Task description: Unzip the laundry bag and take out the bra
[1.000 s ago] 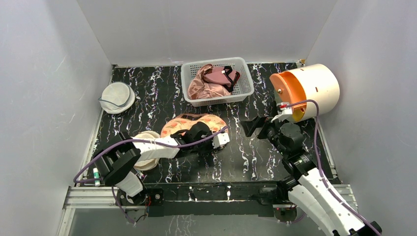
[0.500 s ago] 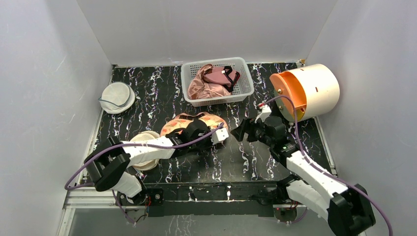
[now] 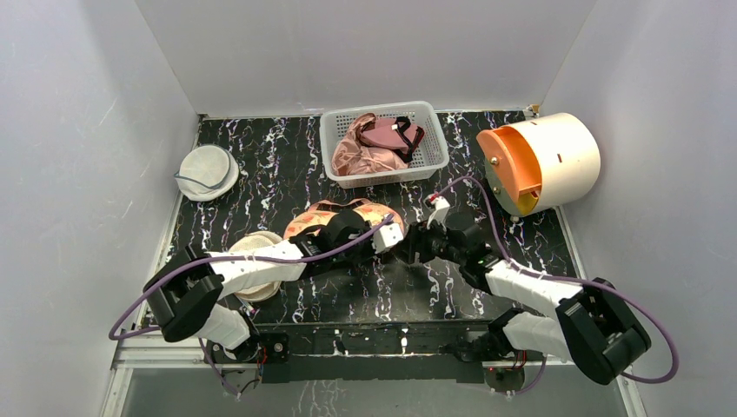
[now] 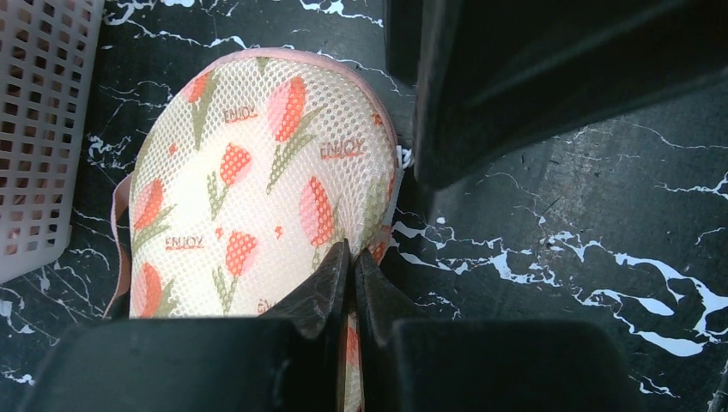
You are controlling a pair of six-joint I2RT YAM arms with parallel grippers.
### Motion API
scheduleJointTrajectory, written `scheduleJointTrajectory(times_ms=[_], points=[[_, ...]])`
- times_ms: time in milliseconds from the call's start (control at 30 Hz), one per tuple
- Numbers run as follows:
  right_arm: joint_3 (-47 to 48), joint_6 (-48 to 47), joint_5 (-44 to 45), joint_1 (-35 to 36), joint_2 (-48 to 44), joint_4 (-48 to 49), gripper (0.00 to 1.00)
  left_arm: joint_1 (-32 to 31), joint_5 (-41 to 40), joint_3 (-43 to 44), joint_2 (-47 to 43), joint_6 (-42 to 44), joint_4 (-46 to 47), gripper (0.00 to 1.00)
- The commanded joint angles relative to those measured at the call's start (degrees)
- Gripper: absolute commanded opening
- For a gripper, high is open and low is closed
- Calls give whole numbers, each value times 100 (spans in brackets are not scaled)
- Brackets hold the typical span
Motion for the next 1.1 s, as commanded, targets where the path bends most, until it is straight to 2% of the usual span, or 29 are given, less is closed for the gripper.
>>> scheduleJointTrajectory(times_ms=[0,267,433,567,1067], points=[[-224,43,349,332,188,979,51,-31,-22,189,-381,-30,20,0],[-451,-16,477,450,500,1431,46,-27,-7,182,-430,-21,-7,0],[-652,-125,337,490,380,1880,36,-27,2,182,-430,-27,-14,0],[-816,-142,287,583,281,2297,35,-30,12,176,-430,-21,-7,0],[-600,-152,638,672,468,2550,30,-33,47,174,-430,-30,-7,0]])
